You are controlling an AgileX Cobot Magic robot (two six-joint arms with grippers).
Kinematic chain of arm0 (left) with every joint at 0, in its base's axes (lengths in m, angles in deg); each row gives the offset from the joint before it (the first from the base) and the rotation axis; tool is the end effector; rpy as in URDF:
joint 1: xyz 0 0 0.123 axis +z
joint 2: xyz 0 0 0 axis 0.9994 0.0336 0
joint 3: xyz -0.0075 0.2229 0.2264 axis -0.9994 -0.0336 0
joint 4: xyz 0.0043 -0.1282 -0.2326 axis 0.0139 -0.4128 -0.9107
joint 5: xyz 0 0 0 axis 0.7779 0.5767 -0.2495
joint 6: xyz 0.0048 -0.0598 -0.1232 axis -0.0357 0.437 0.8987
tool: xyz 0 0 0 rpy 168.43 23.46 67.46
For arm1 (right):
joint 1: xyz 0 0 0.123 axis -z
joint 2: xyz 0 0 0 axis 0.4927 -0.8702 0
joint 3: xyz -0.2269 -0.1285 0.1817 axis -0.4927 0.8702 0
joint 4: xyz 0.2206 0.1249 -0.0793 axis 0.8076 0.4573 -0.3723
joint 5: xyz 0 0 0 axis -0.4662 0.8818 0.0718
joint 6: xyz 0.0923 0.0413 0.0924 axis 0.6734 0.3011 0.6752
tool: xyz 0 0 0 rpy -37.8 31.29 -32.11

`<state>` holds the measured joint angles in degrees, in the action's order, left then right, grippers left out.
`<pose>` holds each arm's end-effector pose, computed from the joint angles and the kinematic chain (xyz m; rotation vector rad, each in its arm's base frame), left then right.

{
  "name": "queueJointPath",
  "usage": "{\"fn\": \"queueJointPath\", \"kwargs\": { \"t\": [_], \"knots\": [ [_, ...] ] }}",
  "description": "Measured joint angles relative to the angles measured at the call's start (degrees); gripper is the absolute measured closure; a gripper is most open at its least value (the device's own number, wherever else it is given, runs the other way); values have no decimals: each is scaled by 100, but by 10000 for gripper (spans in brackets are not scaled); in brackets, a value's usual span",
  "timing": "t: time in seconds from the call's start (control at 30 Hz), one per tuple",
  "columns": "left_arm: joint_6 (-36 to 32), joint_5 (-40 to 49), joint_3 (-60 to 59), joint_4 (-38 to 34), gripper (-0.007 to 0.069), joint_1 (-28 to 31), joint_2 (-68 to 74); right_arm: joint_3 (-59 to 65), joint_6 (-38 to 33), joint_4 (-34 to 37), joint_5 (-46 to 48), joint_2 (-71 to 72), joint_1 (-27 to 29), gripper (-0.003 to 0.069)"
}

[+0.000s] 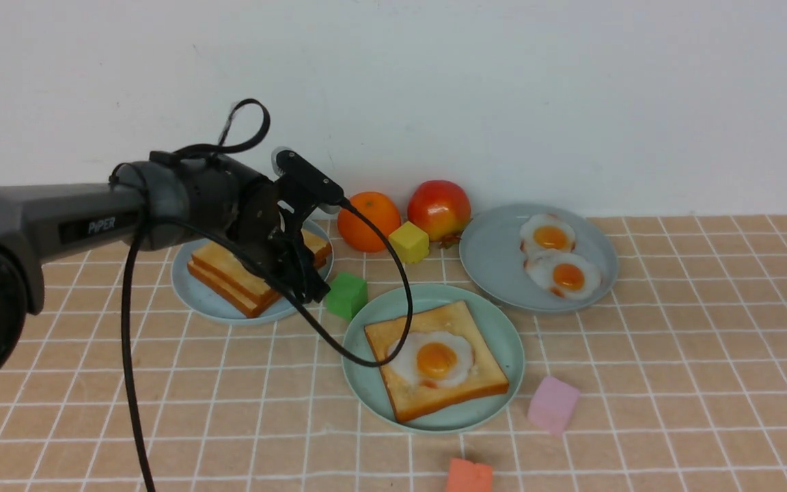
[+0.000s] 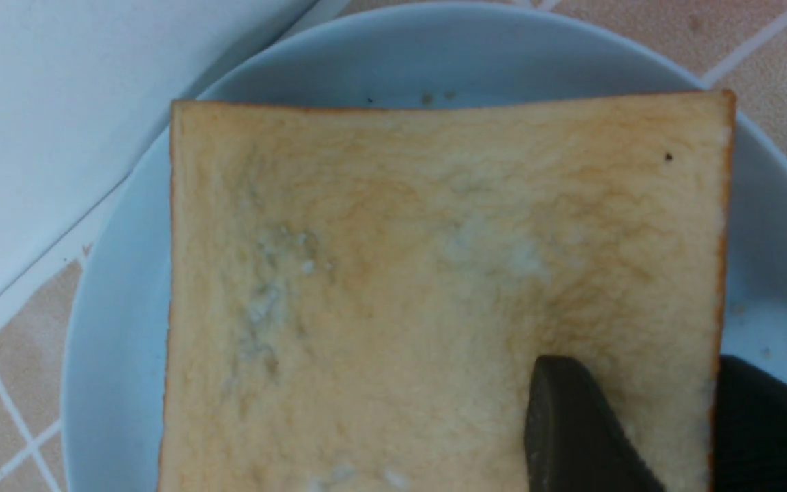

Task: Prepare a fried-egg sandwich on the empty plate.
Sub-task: Use the left arm to grab a slice of bread, then use the left arm to place a slice of bread on the fried egg in the middle

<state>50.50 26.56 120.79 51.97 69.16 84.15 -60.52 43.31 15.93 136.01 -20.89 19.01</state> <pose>0.5028 -0.1569 0.1492 0.8392 2.3464 0.1589 0.1348 0.0710 0.3836 -0.3856 2.4505 0.4899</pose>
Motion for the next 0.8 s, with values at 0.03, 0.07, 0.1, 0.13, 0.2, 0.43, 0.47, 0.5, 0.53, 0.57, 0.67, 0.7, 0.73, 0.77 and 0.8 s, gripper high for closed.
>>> {"fn": "queueJointPath", "kwargs": {
  "t": [0.03, 0.07, 0.1, 0.13, 0.2, 0.43, 0.47, 0.5, 0.53, 0.57, 0.67, 0.7, 0.73, 0.77, 0.8],
  "knots": [
    [42, 36, 0, 0, 388, 0, -51, 0, 0, 5, 2, 0, 0, 615],
    [77, 77, -6, 0, 391, 0, -116, 0, 0, 16, 7, 0, 0, 614],
    [93, 137, -12, 0, 400, 0, -207, 0, 0, 22, 7, 0, 0, 613],
    [93, 149, -12, 0, 400, 0, -207, 0, 0, 22, 7, 0, 0, 613],
    [126, 314, -12, -65, 456, 0, -563, 0, -68, 22, 7, 0, 0, 611],
    [142, 882, -27, -377, 475, -76, -1282, 0, -247, 39, 26, 19, 0, 604],
    [144, 989, -82, -423, 475, -145, -1368, 0, -253, 39, 26, 43, 0, 603],
    [144, 1022, -98, -433, 475, -163, -1410, 0, -259, 39, 26, 43, 0, 603],
    [144, 1046, -283, -497, 475, -376, -1585, 4, -258, 39, 26, 132, 0, 601],
    [125, 1007, -403, -511, 475, -573, -1677, 4, -258, 34, 26, 191, 0, 601],
    [-36, 689, -886, -544, 475, -1268, -1918, 4, -258, -26, 38, 510, 0, 599],
    [-87, 555, -1023, -522, 475, -1521, -1953, 4, -258, -61, 43, 637, 0, 599],
    [-117, 439, -1099, -506, 475, -1667, -1959, 4, -258, -89, 54, 717, 0, 599],
    [-158, 301, -1234, -444, 475, -1920, -1959, 4, -258, -149, 75, 884, 0, 598],
    [-184, 203, -1322, -378, 475, -2091, -1923, 4, -258, -200, 93, 994, 0, 598]
  ]
}}
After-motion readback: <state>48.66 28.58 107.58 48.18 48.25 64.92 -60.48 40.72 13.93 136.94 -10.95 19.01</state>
